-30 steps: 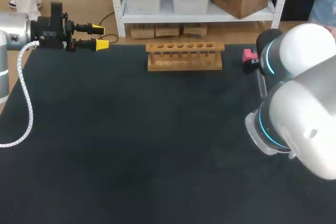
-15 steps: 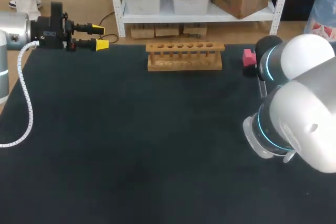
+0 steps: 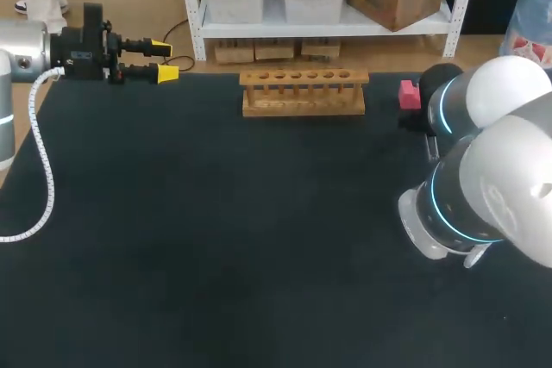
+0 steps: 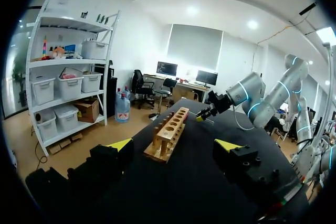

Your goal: Grasp the test tube, adjust it, and insert it.

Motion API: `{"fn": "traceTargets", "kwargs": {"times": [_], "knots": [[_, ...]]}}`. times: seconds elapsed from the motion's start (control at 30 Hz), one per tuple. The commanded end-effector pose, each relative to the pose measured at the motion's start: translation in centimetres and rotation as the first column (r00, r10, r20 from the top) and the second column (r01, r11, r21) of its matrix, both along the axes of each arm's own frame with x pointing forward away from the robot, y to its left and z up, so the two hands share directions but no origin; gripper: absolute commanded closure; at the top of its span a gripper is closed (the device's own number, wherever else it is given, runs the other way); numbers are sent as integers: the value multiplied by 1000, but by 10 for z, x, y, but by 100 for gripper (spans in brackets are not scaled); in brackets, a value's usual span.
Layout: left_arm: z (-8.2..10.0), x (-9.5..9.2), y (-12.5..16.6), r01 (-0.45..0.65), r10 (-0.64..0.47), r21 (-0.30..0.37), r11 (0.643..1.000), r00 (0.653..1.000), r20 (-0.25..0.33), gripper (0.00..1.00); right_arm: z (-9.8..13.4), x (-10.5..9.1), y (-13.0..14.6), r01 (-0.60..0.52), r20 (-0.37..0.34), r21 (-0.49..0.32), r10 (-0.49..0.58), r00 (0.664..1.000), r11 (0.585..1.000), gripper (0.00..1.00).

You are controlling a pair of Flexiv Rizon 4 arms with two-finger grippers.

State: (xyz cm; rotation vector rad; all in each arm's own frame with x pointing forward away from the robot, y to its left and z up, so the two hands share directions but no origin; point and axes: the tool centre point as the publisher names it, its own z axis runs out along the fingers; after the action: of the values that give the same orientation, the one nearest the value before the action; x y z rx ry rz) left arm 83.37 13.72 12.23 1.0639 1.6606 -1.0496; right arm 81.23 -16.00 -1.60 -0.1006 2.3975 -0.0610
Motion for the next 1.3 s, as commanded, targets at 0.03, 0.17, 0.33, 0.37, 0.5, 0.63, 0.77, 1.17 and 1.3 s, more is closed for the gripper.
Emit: {"fn": "traceTargets", "kwargs": {"times": [0.03, 0.17, 0.33, 0.37, 0.5, 0.63, 0.77, 1.17, 1.3], "knots": [[-1, 0, 0, 0, 0, -2, 1000, 1000, 3, 0, 1, 0, -2, -8, -14, 10, 8, 1000, 1000, 56], [-1, 0, 0, 0, 0, -2, 1000, 1000, 3, 0, 1, -1, -2, -2, -21, 8, 2, 1000, 1000, 59], [-1, 0, 0, 0, 0, -2, 1000, 1000, 3, 0, 1, -1, -3, 2, -24, 4, -2, 1000, 1000, 69], [-1, 0, 0, 0, 0, -2, 1000, 1000, 3, 0, 1, -1, -3, 3, -25, 4, -2, 1000, 1000, 70], [-1, 0, 0, 0, 0, -2, 1000, 1000, 3, 0, 1, -1, -3, 6, -29, 0, -6, 1000, 1000, 80], [-1, 0, 0, 0, 0, -2, 1000, 1000, 3, 0, 2, -1, -3, 9, -34, -4, -9, 999, 1000, 92], [-1, 0, 0, 0, 0, -2, 1000, 1000, 3, 0, 2, -2, -3, 22, -42, -7, -22, 999, 1000, 100], [-1, 0, 0, 0, 0, -2, 1000, 1000, 3, 0, 16, -6, -1, 74, -35, -5, -75, 997, 997, 100], [-1, 0, 0, 0, 0, -2, 1000, 1000, 3, 0, 32, -8, 2, 94, -20, -13, -94, 995, 996, 100]]}}
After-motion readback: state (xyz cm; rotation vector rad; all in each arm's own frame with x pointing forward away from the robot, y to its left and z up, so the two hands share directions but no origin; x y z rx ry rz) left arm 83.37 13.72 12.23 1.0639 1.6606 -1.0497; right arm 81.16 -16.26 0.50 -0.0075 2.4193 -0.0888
